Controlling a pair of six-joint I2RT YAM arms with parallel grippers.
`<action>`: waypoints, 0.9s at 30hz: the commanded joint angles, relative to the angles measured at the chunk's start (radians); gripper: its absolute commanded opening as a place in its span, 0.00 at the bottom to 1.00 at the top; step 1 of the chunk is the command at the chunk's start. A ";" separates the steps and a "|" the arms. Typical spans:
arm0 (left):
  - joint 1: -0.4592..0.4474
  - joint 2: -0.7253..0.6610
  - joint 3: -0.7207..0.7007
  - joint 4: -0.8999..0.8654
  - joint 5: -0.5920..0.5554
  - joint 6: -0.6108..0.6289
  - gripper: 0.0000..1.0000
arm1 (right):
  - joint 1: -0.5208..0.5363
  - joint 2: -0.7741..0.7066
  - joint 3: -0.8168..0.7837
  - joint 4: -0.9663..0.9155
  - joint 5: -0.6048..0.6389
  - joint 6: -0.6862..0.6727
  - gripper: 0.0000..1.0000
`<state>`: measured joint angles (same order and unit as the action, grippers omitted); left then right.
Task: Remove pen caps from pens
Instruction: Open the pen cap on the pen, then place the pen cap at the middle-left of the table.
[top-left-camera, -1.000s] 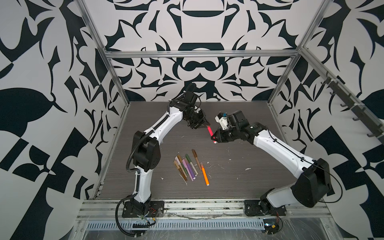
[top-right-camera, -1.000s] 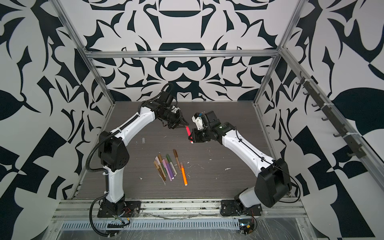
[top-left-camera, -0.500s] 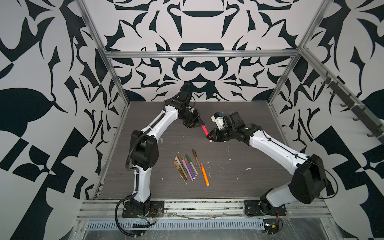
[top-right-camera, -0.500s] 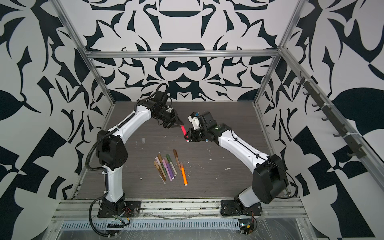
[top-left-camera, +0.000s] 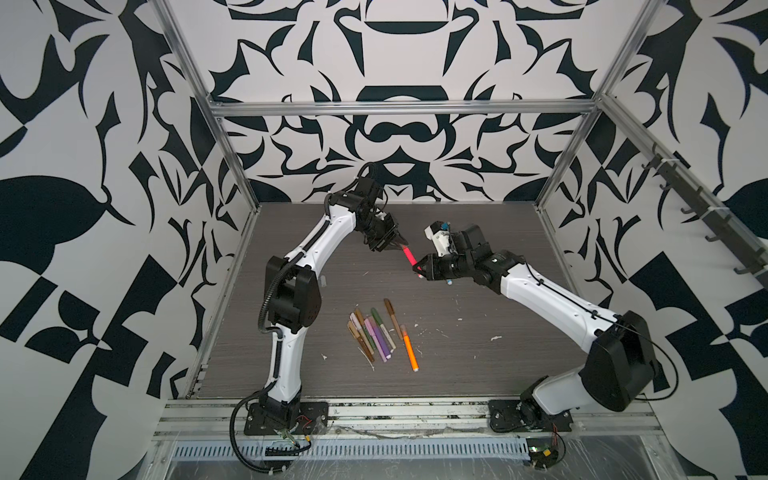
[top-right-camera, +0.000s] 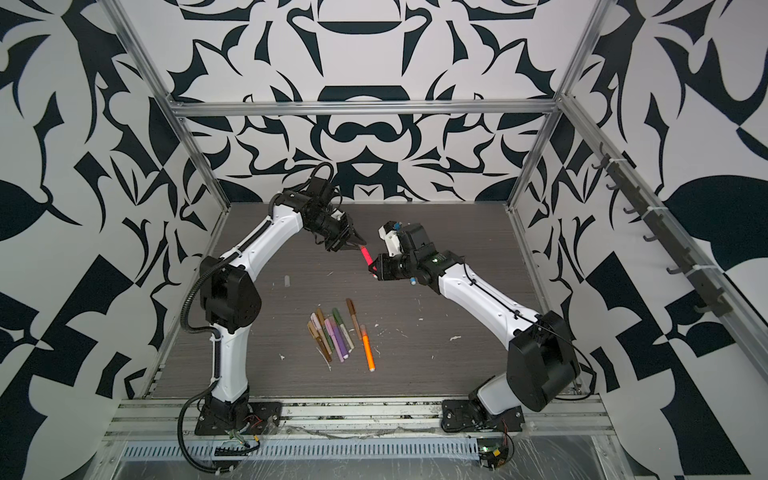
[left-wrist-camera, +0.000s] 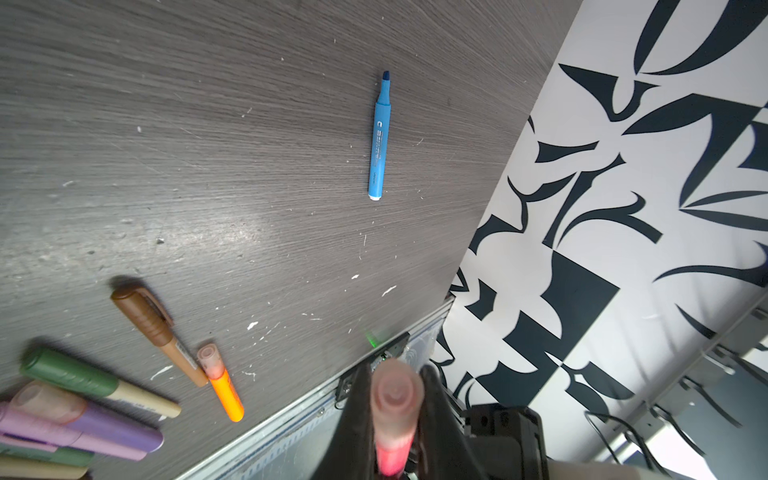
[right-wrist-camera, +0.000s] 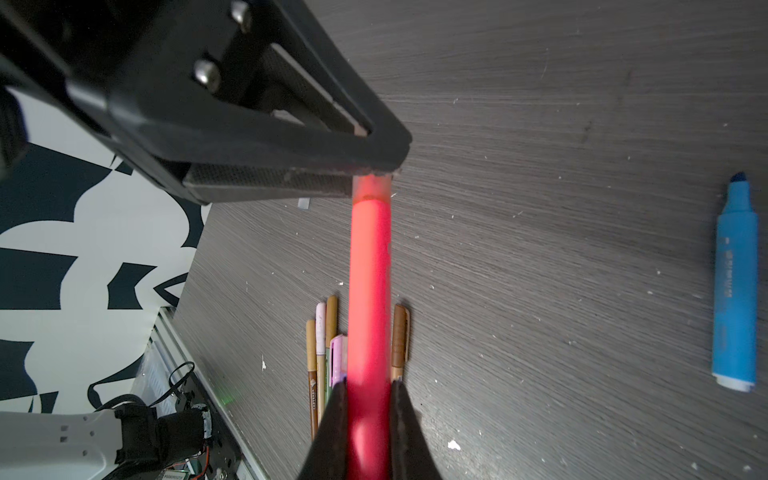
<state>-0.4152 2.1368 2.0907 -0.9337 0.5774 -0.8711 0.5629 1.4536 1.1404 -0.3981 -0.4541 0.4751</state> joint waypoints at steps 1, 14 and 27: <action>0.175 0.058 0.101 0.222 -0.227 -0.008 0.00 | 0.065 -0.083 -0.069 -0.338 -0.179 -0.002 0.00; 0.279 -0.035 -0.021 -0.045 -0.371 0.178 0.00 | 0.033 -0.103 -0.036 -0.420 -0.048 -0.039 0.00; 0.385 -0.313 -0.659 -0.073 -0.523 0.352 0.00 | -0.218 -0.060 0.043 -0.471 -0.002 -0.140 0.00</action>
<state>-0.0174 1.8320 1.4754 -0.9916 0.0658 -0.5663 0.3634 1.3918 1.1351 -0.8345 -0.4648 0.3840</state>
